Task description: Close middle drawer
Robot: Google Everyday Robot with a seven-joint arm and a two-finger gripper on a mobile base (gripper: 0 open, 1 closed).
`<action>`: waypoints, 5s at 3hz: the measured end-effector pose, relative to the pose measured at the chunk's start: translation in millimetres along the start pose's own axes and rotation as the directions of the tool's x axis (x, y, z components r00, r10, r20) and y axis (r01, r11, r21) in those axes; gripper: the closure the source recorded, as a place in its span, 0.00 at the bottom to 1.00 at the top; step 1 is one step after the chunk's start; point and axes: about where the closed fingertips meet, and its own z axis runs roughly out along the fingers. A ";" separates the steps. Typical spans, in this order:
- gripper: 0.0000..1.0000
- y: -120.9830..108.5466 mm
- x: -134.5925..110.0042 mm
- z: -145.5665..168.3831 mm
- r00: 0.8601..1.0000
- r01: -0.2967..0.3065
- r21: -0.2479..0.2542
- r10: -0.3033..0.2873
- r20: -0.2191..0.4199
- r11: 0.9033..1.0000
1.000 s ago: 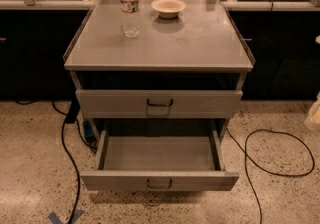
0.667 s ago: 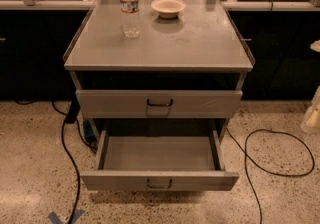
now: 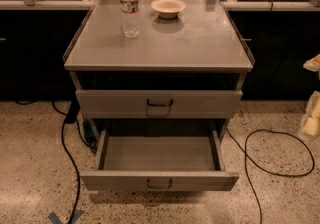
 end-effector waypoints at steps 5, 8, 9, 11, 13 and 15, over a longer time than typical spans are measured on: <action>0.00 51.2 50.0 54.6 0.994 -0.020 -0.063 0.013 -0.106 0.998; 0.00 65.4 69.0 91.5 0.986 -0.051 -0.140 0.028 -0.165 0.989; 0.00 76.5 86.1 107.4 0.983 -0.068 -0.162 0.038 -0.181 0.984; 0.00 93.4 111.6 156.0 0.981 -0.078 -0.196 0.039 -0.192 0.978; 0.00 110.0 121.1 181.5 0.988 -0.087 -0.242 0.052 -0.145 0.966; 0.00 138.5 121.1 232.5 0.990 -0.095 -0.301 0.059 -0.127 0.949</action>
Offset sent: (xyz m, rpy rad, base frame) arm -0.0316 -0.0168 -0.0096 0.0046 -0.0469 0.0001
